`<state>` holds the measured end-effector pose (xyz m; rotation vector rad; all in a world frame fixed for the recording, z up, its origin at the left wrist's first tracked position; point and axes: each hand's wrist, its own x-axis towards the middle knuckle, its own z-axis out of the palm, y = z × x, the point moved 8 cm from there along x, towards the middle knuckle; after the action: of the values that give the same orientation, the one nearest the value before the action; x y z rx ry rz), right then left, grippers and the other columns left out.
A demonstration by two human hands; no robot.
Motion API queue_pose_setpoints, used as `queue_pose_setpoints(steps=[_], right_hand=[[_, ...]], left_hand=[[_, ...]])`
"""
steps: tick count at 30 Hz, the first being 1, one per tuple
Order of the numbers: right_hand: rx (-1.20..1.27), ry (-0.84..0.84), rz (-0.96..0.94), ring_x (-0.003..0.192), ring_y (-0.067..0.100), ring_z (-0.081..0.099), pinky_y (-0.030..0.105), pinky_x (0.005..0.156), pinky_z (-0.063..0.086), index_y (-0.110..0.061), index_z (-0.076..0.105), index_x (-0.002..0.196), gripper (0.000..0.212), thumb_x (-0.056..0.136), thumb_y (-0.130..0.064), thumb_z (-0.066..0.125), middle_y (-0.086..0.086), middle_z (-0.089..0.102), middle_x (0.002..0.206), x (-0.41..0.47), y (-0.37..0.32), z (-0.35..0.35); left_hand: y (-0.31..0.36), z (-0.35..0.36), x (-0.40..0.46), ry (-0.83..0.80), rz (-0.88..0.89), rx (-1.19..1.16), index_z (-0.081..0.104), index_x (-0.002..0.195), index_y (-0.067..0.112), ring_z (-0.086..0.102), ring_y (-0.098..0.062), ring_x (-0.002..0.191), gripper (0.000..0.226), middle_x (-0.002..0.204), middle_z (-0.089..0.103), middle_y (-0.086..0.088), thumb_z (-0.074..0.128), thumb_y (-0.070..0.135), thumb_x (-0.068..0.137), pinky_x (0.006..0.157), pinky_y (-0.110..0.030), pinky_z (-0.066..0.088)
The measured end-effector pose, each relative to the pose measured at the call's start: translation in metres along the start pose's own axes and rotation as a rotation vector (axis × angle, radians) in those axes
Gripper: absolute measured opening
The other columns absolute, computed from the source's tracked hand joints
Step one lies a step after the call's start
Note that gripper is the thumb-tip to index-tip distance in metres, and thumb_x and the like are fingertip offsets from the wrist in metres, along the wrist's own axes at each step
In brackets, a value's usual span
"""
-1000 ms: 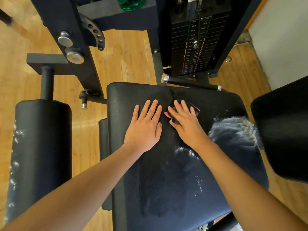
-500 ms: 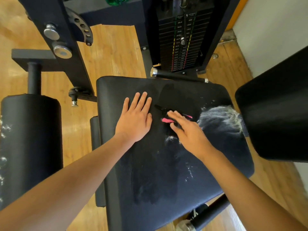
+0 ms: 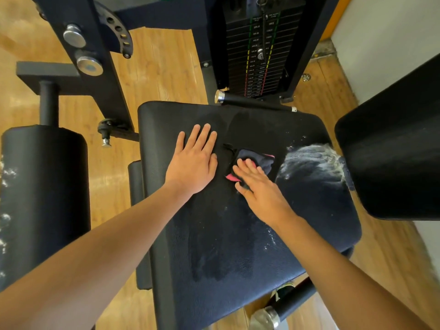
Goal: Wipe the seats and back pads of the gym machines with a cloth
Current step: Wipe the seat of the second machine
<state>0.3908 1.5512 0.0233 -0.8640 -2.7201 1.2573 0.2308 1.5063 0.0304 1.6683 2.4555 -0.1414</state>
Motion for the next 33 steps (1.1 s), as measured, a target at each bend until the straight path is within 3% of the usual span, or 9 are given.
queue_pose_setpoints(steps=[8,14,18,20,24,27,29,31,33], right_hand=[[0.084,-0.123,0.077,0.140,-0.008,0.003,0.012,0.113,0.003,-0.020,0.037,0.149,0.051,0.101,-0.034,0.049,-0.010,0.024,0.159,-0.012,-0.003,-0.005],[0.073,-0.097,0.101,0.136,-0.010,-0.003,-0.005,0.099,-0.010,-0.023,0.035,0.150,0.052,0.101,-0.042,0.042,-0.023,0.012,0.149,-0.013,-0.004,-0.003],[-0.020,-0.088,0.071,0.143,-0.005,0.003,0.019,0.120,0.006,-0.021,0.039,0.148,0.048,0.103,-0.039,0.040,-0.011,0.025,0.158,-0.014,-0.005,0.002],[0.019,-0.016,0.086,0.145,0.003,0.021,0.024,0.118,0.021,-0.023,0.052,0.140,0.040,0.102,-0.034,0.046,-0.007,0.039,0.153,-0.008,-0.005,-0.008],[0.182,0.446,0.146,0.097,0.004,0.067,0.008,0.086,0.044,-0.017,0.067,0.123,0.032,0.102,-0.033,0.048,-0.004,0.073,0.105,0.019,0.001,-0.080],[0.149,0.635,0.214,0.060,-0.002,0.052,0.025,0.065,0.046,-0.019,0.068,0.101,0.032,0.104,-0.036,0.041,-0.012,0.055,0.066,0.045,0.017,-0.135],[0.174,0.604,0.176,0.066,0.001,0.056,0.024,0.068,0.048,-0.034,0.065,0.103,0.027,0.105,-0.040,0.038,-0.009,0.061,0.073,0.064,0.020,-0.150],[0.202,0.450,0.143,0.105,0.001,0.060,0.018,0.093,0.044,-0.030,0.062,0.125,0.033,0.105,-0.040,0.038,-0.006,0.069,0.114,0.078,0.023,-0.136],[0.182,0.221,0.130,0.136,0.013,0.043,0.027,0.112,0.029,-0.020,0.055,0.137,0.041,0.104,-0.039,0.040,0.000,0.053,0.143,0.083,0.030,-0.096]], left_hand=[[0.000,0.001,0.000,0.001,0.001,-0.001,0.021,0.163,0.015,0.007,-0.028,0.159,0.060,0.171,0.015,-0.007,0.025,0.038,0.108,0.127,-0.054,0.009],[-0.001,0.000,0.000,-0.003,0.000,-0.005,0.018,0.164,0.016,0.005,-0.028,0.159,0.061,0.172,0.012,-0.006,0.022,0.040,0.107,0.128,-0.053,0.007],[-0.001,0.000,0.000,-0.007,0.000,-0.005,0.017,0.164,0.016,0.005,-0.028,0.159,0.062,0.172,0.011,-0.006,0.020,0.040,0.107,0.128,-0.053,0.007],[-0.001,0.001,0.000,-0.005,-0.002,-0.001,0.017,0.164,0.016,0.004,-0.028,0.159,0.062,0.172,0.011,-0.006,0.021,0.040,0.107,0.128,-0.053,0.007],[-0.001,0.002,0.000,-0.010,-0.011,0.008,0.017,0.164,0.017,0.004,-0.027,0.159,0.062,0.172,0.011,-0.005,0.020,0.040,0.107,0.128,-0.053,0.007],[-0.001,0.003,0.001,-0.015,-0.003,0.017,0.018,0.164,0.018,0.004,-0.027,0.159,0.061,0.172,0.011,-0.005,0.020,0.041,0.108,0.128,-0.053,0.008],[-0.002,0.002,0.001,-0.004,-0.003,0.017,0.019,0.164,0.018,0.005,-0.027,0.159,0.061,0.172,0.012,-0.005,0.021,0.041,0.108,0.128,-0.054,0.009],[-0.001,0.001,0.001,0.000,0.001,0.018,0.021,0.163,0.017,0.007,-0.028,0.159,0.060,0.172,0.014,-0.006,0.021,0.040,0.108,0.128,-0.054,0.010],[-0.001,0.002,0.001,0.000,0.002,0.021,0.022,0.163,0.017,0.008,-0.028,0.159,0.061,0.172,0.015,-0.006,0.020,0.040,0.107,0.127,-0.055,0.011]])
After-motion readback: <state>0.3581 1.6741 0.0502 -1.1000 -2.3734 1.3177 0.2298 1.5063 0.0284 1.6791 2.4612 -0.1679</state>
